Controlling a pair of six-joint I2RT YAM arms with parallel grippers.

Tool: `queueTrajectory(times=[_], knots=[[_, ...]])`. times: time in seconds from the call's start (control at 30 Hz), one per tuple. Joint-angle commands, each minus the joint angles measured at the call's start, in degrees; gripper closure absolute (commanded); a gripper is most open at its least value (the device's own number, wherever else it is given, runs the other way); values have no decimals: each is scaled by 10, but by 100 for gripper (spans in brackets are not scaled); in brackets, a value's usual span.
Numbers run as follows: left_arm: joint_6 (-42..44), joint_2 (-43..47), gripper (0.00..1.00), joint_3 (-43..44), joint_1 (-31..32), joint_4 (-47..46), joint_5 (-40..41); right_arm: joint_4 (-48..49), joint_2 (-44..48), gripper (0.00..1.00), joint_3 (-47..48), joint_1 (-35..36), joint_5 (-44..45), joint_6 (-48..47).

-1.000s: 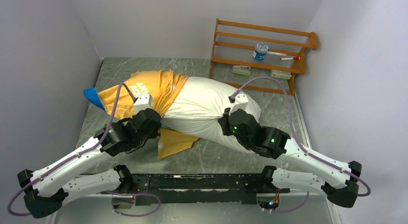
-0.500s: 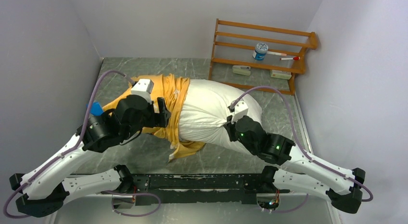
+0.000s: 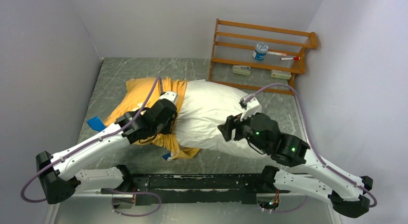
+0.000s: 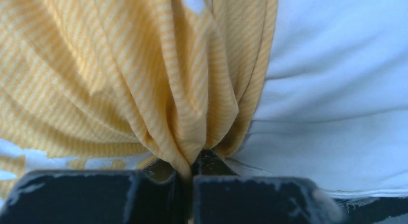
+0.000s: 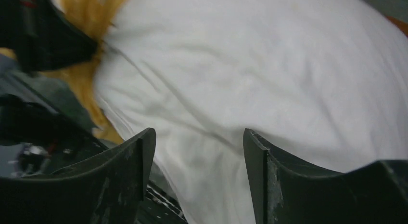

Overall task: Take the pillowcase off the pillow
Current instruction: Remove the pillow from the pillowcase.

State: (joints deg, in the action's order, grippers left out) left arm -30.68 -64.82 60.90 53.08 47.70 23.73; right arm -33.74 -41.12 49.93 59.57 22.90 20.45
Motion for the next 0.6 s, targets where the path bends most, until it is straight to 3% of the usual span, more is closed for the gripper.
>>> queueTrajectory(times=[0.0, 0.1, 0.2, 0.27, 0.33, 0.43, 0.47, 0.57], knots=[[12, 34, 95, -32, -4, -71, -80, 75, 3, 27, 46, -11, -126, 41], [9, 51, 95, -48, -4, -79, -98, 73, -72, 24, 94, -11, -168, 60], [-4, 67, 95, -59, -4, -72, -114, 60, -149, 23, 120, -10, -155, 65], [-16, 81, 95, -71, -4, -69, -118, 51, -202, 23, 116, -11, -110, 75], [-41, 97, 95, -79, -4, -58, -100, 36, -258, 17, 102, -10, -49, 88], [-81, 129, 95, -83, -4, -27, -30, 2, -320, 9, 46, -19, 106, 196], [-85, 136, 95, -80, -4, -19, -6, 21, -325, 14, 11, -33, 102, 204], [-123, 131, 95, -33, -5, 72, 123, 53, -319, 45, -66, -90, 6, 246]])
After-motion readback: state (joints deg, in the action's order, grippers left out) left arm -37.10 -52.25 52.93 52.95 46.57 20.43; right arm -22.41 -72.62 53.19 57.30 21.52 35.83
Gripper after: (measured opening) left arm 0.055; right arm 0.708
